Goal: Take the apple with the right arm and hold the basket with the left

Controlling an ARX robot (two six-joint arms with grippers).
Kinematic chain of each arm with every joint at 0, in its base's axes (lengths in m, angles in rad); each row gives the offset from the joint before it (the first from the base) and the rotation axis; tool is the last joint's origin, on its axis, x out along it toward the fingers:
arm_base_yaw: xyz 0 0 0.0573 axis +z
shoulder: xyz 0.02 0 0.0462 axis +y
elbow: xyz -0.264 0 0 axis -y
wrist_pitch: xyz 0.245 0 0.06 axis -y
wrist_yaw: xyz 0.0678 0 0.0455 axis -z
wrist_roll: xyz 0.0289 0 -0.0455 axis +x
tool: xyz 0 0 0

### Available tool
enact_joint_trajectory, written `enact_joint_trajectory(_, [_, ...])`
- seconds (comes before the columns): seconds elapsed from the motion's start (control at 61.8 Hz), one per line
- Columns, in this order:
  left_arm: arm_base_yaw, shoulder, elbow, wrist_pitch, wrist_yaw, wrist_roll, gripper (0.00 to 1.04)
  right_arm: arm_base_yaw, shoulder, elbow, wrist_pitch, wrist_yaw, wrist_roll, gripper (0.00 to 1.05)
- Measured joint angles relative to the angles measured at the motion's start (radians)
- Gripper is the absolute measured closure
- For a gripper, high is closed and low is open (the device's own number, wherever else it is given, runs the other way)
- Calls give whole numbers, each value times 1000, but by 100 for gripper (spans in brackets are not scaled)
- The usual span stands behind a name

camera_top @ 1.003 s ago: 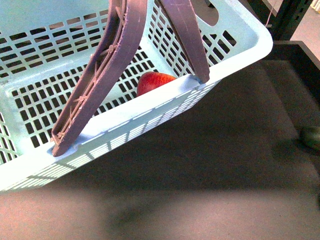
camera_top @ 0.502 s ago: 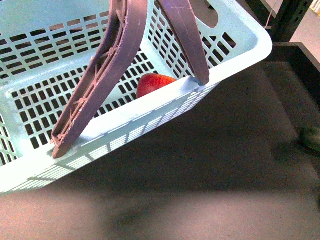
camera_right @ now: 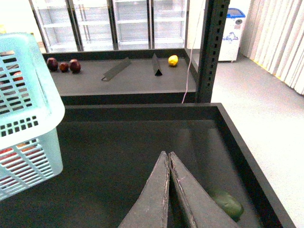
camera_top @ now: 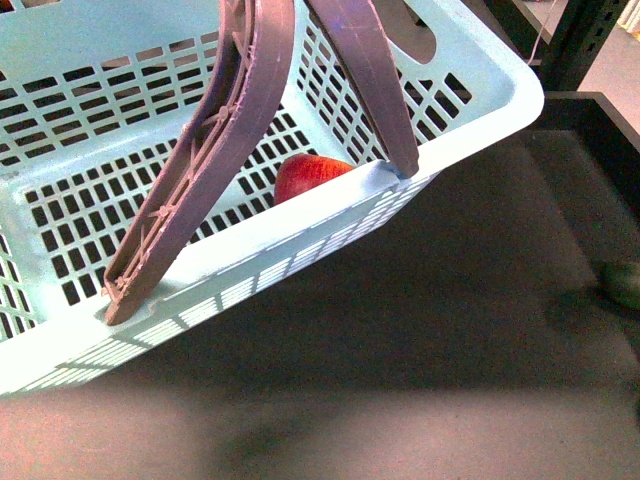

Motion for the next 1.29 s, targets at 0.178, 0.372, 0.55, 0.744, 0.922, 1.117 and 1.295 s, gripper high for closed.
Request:
enact_joint_trajectory(0.178, [0, 0, 0, 0, 0, 1, 89, 0, 0, 0, 0, 0, 0, 75])
enact_joint_trajectory(0.372, [0, 0, 0, 0, 0, 1, 89, 0, 0, 0, 0, 0, 0, 44])
enact_joint_trajectory(0.55, [0, 0, 0, 0, -1, 1, 89, 0, 0, 0, 0, 0, 0, 16])
enact_joint_trajectory(0.744, [0, 0, 0, 0, 0, 1, 89, 0, 0, 0, 0, 0, 0, 9])
enact_joint_trajectory(0.922, [-46, 3, 45, -138, -371, -31, 89, 0, -1, 0, 0, -1, 0, 9])
enact_joint_trajectory(1.117, [43, -34, 12, -151, -449, -153, 89, 0, -1, 0, 0, 0, 0, 9])
enact_joint_trajectory(1.295, [196, -57, -86, -107, -375, -396, 89, 0, -1, 0, 0, 0, 0, 9])
